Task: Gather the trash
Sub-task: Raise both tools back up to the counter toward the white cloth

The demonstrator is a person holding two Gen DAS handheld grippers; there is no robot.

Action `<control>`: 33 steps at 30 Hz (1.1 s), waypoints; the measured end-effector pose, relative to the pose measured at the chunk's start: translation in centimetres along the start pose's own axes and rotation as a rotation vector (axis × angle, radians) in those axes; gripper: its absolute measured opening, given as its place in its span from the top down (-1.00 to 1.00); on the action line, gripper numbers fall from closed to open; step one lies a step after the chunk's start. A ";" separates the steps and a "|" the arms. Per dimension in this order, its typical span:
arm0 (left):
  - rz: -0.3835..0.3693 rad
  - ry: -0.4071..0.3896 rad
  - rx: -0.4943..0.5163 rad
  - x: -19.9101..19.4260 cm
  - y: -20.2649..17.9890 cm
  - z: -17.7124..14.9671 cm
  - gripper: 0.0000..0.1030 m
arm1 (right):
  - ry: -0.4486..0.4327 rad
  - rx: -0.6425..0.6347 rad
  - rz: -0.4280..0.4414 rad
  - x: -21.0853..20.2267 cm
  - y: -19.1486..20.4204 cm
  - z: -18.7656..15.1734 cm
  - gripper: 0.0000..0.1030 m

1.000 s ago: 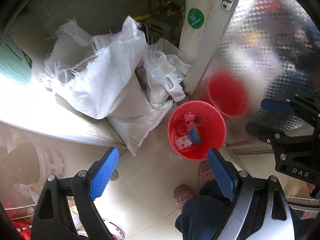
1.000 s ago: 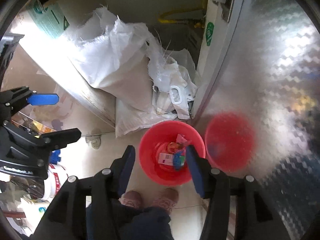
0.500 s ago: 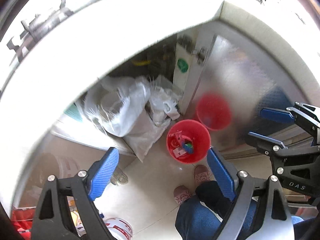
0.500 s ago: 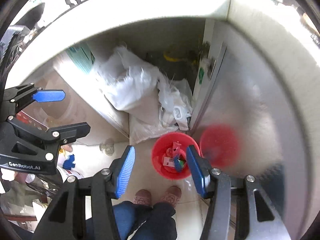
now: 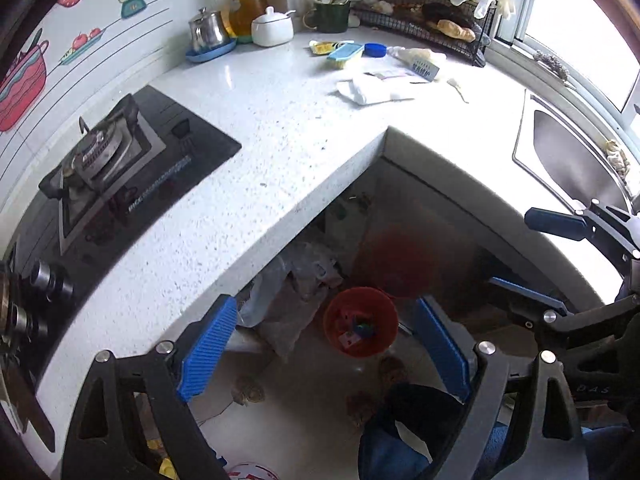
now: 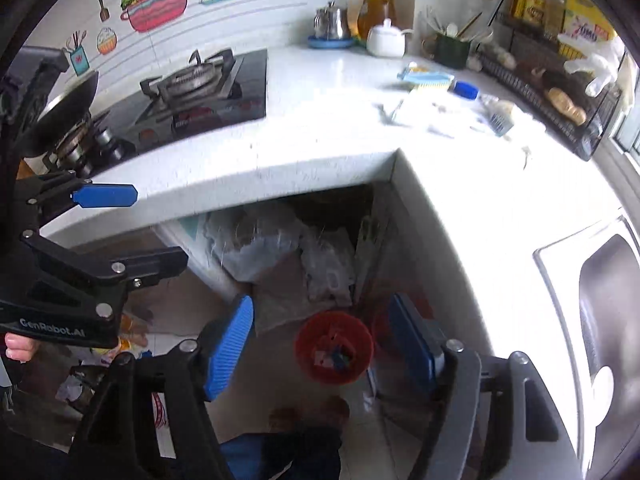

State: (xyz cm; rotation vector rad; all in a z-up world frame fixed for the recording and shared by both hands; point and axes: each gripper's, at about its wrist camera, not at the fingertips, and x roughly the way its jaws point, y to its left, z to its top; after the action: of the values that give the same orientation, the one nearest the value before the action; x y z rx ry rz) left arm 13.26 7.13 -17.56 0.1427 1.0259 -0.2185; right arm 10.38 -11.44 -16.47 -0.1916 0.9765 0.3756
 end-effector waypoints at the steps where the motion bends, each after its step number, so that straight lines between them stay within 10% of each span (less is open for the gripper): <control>1: -0.003 -0.010 0.018 -0.4 -0.2 0.6 -0.72 | -0.013 0.001 -0.009 -0.5 -0.2 0.3 -0.44; 13: -0.030 -0.072 0.108 -1.7 -1.5 8.8 -0.99 | -0.112 0.056 -0.103 -3.7 -4.2 4.6 -0.93; 33: -0.030 -0.061 0.128 5.3 -4.5 21.4 -0.99 | -0.117 0.078 -0.136 -0.2 -14.9 11.8 -0.99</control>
State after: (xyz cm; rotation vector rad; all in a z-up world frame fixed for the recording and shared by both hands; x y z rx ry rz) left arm 32.58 -2.55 -11.27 0.2354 0.9534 -0.3147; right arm 25.24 -21.35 -9.97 -0.1627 0.8559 0.2208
